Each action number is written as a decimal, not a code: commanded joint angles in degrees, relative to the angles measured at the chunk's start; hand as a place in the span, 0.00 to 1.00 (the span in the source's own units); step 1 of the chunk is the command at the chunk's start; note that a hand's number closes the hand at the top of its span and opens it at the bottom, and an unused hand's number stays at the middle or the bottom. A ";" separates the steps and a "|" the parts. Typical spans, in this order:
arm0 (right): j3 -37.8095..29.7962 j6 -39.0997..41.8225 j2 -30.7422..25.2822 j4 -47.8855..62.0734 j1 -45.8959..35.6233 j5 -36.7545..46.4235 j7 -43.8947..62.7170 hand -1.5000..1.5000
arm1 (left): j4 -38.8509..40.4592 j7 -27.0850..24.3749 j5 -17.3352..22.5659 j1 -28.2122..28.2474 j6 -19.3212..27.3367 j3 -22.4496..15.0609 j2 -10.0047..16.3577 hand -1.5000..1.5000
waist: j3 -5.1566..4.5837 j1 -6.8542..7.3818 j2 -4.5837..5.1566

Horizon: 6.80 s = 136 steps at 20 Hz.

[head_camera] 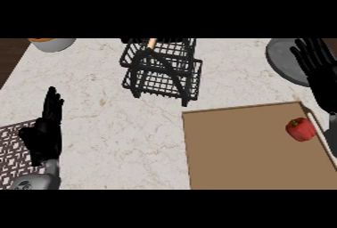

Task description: Pick the bell pepper from the tray and place it in the tiered basket

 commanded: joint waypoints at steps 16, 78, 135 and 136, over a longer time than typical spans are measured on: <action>-22.51 50.97 4.10 32.74 16.38 -32.03 -16.37 0.00 | 1.25 10.68 10.55 -6.64 -18.64 -9.15 -2.88 0.50 | -0.49 0.99 1.95; -19.17 39.60 -4.12 38.08 9.90 30.98 -21.61 0.00 | -4.93 16.36 3.72 -3.42 -25.44 -2.33 -8.31 0.50 | -0.85 1.20 1.12; 0.97 -16.19 24.60 -5.24 7.58 70.23 30.22 1.00 | -0.27 14.98 2.27 -3.06 -25.89 1.79 -8.48 0.50 | -1.91 -3.66 -2.20; 2.41 -16.37 25.70 -7.98 7.86 71.70 31.89 1.00 | -0.35 14.90 2.24 -2.32 -25.53 2.35 -8.19 0.50 | -1.86 -3.63 -2.36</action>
